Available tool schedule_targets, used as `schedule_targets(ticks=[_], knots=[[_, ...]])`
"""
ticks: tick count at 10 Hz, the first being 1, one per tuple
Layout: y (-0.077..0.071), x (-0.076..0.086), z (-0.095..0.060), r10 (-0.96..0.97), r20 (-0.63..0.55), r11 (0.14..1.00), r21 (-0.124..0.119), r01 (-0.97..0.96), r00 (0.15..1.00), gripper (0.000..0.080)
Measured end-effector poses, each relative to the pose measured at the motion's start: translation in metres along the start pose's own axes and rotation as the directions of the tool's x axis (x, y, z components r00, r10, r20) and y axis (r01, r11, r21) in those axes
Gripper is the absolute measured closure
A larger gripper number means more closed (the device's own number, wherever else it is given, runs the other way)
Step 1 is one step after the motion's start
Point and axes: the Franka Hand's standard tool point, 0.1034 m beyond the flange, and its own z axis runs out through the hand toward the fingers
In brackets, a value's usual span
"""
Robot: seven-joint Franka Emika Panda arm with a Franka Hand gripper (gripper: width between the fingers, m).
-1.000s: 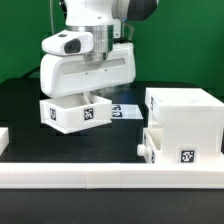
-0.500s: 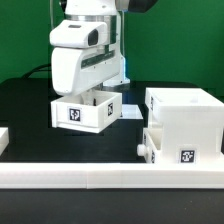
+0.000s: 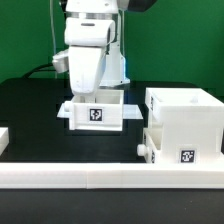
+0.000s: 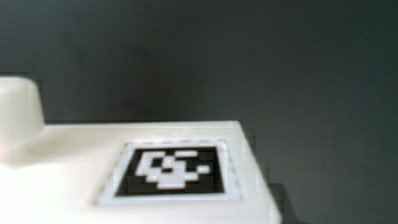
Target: Assemble drawer
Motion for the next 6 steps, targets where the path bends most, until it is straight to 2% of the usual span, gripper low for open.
schedule_targets(ticks=[2,3,6], knots=[[0.02,0.008,-0.001,-0.039,-0.001,0.999,-0.002,0.039,0.999,0.0757],[0.025,0.008,0.001,-0.048,-0.001,0.999,-0.006,0.048,0.999,0.0757],[0.022,0.007,0.002,-0.045,-0.001,0.999,0.0,0.045,0.999,0.0757]])
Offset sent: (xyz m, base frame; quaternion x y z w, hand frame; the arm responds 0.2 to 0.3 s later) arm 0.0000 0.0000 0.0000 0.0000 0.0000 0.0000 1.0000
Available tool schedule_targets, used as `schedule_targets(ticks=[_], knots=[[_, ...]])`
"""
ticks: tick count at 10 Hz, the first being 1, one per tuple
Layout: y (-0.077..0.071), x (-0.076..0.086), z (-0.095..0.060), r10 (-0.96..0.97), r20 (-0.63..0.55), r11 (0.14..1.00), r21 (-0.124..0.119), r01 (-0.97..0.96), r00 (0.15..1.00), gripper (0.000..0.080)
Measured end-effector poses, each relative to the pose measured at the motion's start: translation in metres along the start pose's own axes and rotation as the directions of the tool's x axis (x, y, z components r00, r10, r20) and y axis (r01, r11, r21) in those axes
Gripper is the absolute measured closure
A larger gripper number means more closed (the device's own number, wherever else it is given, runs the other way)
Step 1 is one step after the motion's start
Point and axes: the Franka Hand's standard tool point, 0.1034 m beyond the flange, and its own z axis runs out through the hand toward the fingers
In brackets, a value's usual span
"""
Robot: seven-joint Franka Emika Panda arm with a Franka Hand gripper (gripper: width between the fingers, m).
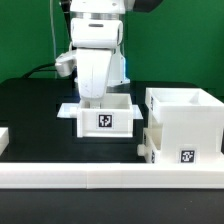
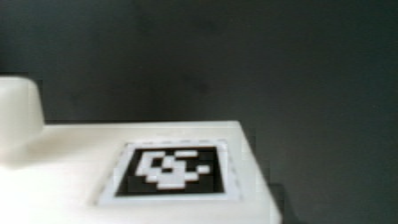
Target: Assemble drawer
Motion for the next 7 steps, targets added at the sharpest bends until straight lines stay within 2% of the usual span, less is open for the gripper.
schedule_targets(ticks=[2,5,7], knots=[[0.002,0.001,0.0,-0.027,-0.001,1.0,-0.002,0.027,1.0,0.0757],[0.017,0.013,0.005,-0.071,0.007,0.997,-0.01,0.072,0.997,0.0757],[0.015,0.011,0.006,-0.067,0.007,0.998,-0.006,0.067,0.998,0.0757]])
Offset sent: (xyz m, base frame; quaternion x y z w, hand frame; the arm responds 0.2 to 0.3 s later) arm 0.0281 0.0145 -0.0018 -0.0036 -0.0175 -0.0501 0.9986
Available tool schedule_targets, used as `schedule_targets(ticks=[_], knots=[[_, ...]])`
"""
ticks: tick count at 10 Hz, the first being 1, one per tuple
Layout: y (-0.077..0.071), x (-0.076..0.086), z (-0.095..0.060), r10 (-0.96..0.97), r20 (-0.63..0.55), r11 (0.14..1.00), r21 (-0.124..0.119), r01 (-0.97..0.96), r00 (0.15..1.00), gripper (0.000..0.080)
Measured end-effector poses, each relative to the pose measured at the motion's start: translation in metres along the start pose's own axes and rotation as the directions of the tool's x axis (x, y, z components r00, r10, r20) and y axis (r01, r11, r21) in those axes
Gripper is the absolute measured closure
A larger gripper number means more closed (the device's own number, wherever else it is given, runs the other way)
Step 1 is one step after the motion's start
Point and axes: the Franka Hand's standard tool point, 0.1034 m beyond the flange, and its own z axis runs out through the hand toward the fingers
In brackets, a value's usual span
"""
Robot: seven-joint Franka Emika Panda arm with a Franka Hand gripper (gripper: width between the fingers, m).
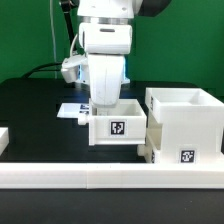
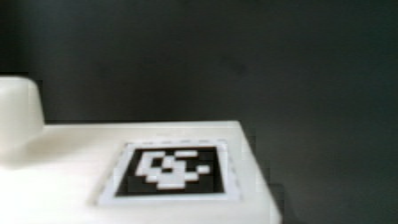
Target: Assemble drawer
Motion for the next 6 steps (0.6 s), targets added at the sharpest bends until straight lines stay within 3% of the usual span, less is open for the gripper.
schedule_targets(ticks=[3,6], knots=[[-0.001,0.001,0.002,-0.001,-0.001,1.0,0.002,0.001,1.0,0.0757],[0.0,0.012,0.005,-0.019,-0.006,1.0,0.004,0.019,1.0,0.0757]])
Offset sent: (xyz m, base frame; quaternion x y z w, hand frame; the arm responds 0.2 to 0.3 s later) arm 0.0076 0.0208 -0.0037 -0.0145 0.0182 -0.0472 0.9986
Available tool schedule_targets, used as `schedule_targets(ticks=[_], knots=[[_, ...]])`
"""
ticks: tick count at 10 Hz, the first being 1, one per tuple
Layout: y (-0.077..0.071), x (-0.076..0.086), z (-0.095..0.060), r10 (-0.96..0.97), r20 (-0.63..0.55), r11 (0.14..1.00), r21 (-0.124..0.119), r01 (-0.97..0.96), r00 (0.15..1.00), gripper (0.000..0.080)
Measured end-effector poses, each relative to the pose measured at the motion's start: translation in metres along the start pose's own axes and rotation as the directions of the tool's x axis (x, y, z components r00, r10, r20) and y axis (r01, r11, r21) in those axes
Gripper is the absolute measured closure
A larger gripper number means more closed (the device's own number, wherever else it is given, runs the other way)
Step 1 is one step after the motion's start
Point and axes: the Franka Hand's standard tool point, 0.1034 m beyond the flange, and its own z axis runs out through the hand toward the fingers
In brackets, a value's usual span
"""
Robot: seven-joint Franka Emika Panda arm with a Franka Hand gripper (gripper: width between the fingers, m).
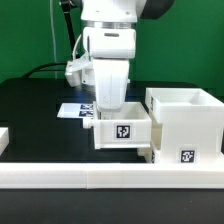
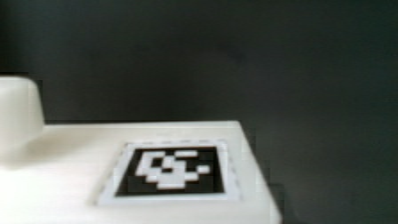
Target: Assemble drawer
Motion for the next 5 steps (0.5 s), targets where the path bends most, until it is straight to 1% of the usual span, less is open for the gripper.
schedule_targets(ticks=[5], knots=[[-0.0017,0.0091,0.0039,0.009,-0.006,1.0,0.008,-0.009,1.0,0.0757]])
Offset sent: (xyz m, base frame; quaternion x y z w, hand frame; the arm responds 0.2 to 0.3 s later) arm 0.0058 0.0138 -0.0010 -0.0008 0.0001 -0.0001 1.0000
